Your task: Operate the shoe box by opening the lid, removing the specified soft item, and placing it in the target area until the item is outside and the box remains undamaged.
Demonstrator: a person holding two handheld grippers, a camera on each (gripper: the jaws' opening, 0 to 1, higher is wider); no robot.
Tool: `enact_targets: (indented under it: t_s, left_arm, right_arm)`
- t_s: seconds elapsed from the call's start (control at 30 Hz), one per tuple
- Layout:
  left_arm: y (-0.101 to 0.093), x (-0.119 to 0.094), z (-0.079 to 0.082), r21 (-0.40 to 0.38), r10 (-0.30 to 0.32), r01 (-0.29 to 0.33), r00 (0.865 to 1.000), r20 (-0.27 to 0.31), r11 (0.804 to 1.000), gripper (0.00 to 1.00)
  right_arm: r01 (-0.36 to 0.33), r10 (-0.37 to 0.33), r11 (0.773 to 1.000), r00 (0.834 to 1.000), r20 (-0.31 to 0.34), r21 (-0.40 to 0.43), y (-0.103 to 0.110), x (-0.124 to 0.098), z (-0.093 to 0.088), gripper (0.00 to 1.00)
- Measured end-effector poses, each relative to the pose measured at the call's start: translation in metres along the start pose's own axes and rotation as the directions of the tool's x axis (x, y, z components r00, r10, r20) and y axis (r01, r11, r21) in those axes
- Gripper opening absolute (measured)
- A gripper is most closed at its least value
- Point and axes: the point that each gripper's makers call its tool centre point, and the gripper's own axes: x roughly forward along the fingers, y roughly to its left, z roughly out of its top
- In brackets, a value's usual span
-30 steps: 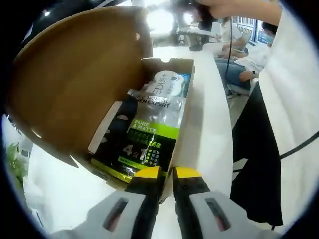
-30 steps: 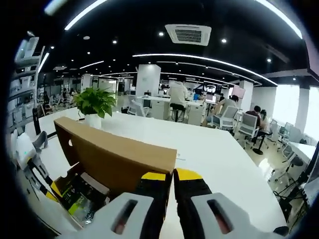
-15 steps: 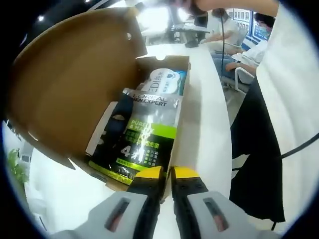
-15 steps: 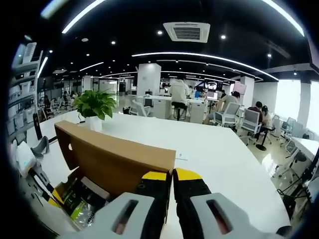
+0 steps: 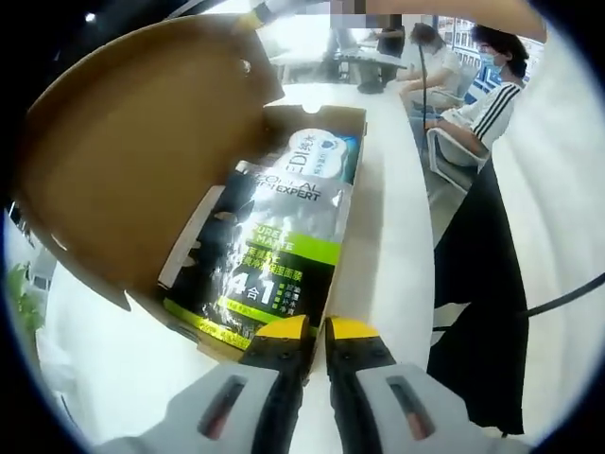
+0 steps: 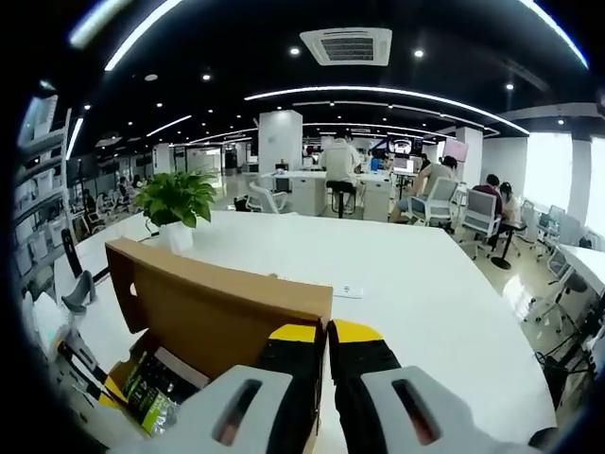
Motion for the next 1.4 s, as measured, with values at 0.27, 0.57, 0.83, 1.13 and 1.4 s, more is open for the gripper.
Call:
enact_targets:
  t_s: [0.27,0.57,0.83,1.13,1.4]
  left_arm:
    - [-0.002,0.001,-0.002,0.053,0.014,-0.013,1.0,-0.016,0.999,0.06]
    - [-0.003,0.003,-0.002,0.067,-0.03,0.033,0.998,-0.056,0.997,0.04]
    - [-0.003,0.003,-0.004,0.058,-0.044,0.047,0.997,-0.063,0.997,0.03]
    - [-0.005,0.004,-0.004,0.103,-0.055,0.057,0.998,-0.021,0.993,0.03]
    - [-0.005,0.005,-0.005,0.142,-0.067,0.067,0.998,-0.006,0.988,0.02]
  right_arm:
    - [-0.028,0.028,1.0,1.0,-0.005,0.0,-0.002,0.008,0.0,0.01]
    - [-0.011,0.001,0.982,0.998,-0.055,-0.187,-0.001,0.02,0.0,0.03]
    - [0.0,-0.004,1.0,0.994,-0.112,-0.031,-0.003,0.024,-0.008,0.01]
    - [0.056,-0.055,0.998,0.99,-0.13,0.006,-0.004,0.028,-0.007,0.0]
    - [0.037,-0.049,0.998,0.977,-0.207,-0.06,-0.004,0.029,-0.01,0.01]
